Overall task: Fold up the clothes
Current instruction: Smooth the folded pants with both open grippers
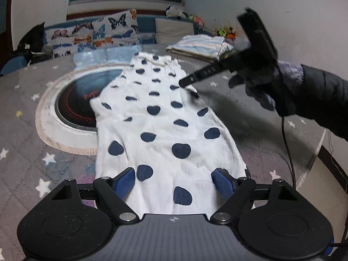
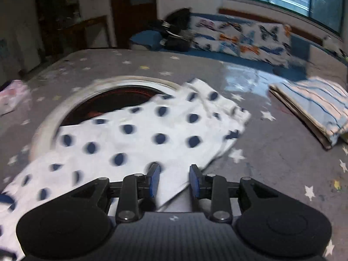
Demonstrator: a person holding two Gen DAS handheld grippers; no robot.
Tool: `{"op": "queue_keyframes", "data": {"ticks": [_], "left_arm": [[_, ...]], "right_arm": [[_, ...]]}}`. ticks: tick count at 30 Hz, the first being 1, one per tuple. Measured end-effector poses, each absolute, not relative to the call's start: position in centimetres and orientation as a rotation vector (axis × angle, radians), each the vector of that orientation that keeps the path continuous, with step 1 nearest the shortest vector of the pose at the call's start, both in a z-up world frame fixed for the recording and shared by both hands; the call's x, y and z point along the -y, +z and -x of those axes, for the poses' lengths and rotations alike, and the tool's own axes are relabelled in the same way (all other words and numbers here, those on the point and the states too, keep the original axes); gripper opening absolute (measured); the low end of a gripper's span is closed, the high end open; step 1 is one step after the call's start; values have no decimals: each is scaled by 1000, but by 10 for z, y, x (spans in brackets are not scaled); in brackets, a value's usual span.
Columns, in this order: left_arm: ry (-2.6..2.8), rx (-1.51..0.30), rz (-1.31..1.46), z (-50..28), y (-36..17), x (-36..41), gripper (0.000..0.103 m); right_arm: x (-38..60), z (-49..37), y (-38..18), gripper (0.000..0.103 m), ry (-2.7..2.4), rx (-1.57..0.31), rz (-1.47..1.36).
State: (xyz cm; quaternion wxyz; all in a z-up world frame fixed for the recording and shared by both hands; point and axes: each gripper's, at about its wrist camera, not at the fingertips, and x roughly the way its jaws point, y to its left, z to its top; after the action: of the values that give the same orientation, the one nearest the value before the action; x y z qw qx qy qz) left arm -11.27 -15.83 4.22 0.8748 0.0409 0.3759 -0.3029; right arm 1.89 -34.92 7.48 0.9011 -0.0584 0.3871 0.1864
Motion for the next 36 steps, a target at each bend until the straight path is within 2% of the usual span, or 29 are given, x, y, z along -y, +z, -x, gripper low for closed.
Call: {"op": "queue_keyframes", "data": {"ticks": [15, 19, 36], "left_arm": [[-552, -791, -107, 130, 37, 136, 83], [-510, -785, -87, 135, 40, 127, 85], [-482, -839, -71, 142, 32, 115, 84]], "right_arm": [[303, 72, 66, 32, 583, -777, 226], [298, 89, 75, 40, 638, -740, 224], [262, 120, 61, 40, 750, -749, 303]]}}
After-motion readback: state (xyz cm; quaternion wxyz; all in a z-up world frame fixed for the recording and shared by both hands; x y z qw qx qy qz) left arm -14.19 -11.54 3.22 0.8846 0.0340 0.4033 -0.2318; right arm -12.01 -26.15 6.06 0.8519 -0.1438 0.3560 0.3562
